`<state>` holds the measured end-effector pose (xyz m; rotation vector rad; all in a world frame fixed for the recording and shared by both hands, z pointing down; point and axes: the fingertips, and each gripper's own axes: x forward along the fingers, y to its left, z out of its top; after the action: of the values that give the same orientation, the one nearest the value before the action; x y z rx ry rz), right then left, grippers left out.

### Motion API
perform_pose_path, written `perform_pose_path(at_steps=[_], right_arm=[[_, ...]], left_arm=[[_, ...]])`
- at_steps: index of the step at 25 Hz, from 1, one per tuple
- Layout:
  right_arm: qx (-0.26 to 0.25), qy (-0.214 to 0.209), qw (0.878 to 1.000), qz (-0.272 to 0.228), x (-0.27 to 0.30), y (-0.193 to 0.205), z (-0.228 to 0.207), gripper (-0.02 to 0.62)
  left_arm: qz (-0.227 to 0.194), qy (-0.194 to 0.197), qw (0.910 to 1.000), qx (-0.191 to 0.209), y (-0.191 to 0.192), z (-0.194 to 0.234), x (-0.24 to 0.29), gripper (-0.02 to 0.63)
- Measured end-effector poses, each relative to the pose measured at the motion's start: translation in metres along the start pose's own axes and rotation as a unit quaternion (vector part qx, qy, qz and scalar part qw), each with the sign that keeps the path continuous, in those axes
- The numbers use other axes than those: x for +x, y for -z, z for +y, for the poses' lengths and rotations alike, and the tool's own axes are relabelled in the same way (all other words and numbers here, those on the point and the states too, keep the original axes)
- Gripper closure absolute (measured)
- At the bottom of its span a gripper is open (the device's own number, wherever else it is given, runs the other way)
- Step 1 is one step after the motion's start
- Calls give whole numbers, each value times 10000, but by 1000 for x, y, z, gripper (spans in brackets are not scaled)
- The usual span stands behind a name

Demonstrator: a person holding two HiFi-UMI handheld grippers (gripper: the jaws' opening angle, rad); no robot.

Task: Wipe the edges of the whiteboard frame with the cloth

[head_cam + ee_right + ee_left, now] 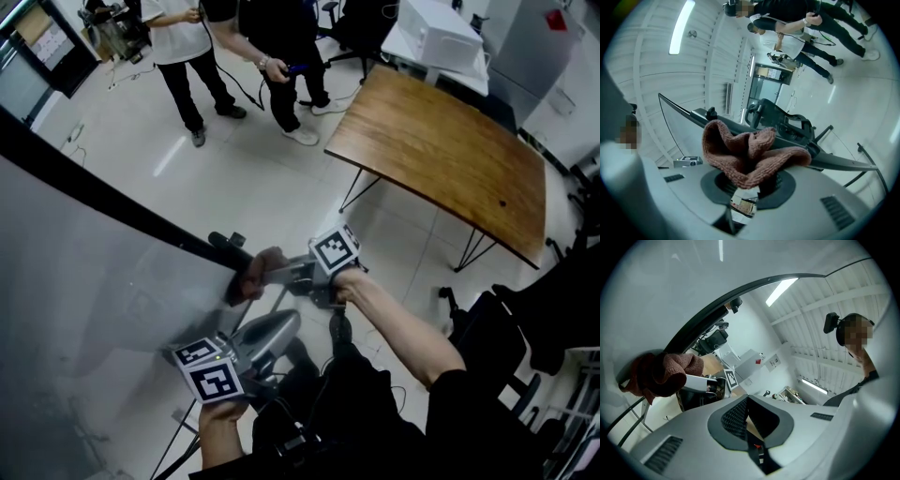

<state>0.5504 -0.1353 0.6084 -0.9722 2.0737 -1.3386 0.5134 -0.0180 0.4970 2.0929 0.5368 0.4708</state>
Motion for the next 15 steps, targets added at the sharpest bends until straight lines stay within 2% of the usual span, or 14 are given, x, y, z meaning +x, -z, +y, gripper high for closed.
perform_pose_path(at_steps=[12,15], right_arm=[[32,155,9998,-77,-8,4,-26,518],[339,171,9992,-109,-7,10,-33,518]], left_arm=[[60,-59,9998,-195,12,21,6,611],[64,-81,9996,-261,16,26,8,611]])
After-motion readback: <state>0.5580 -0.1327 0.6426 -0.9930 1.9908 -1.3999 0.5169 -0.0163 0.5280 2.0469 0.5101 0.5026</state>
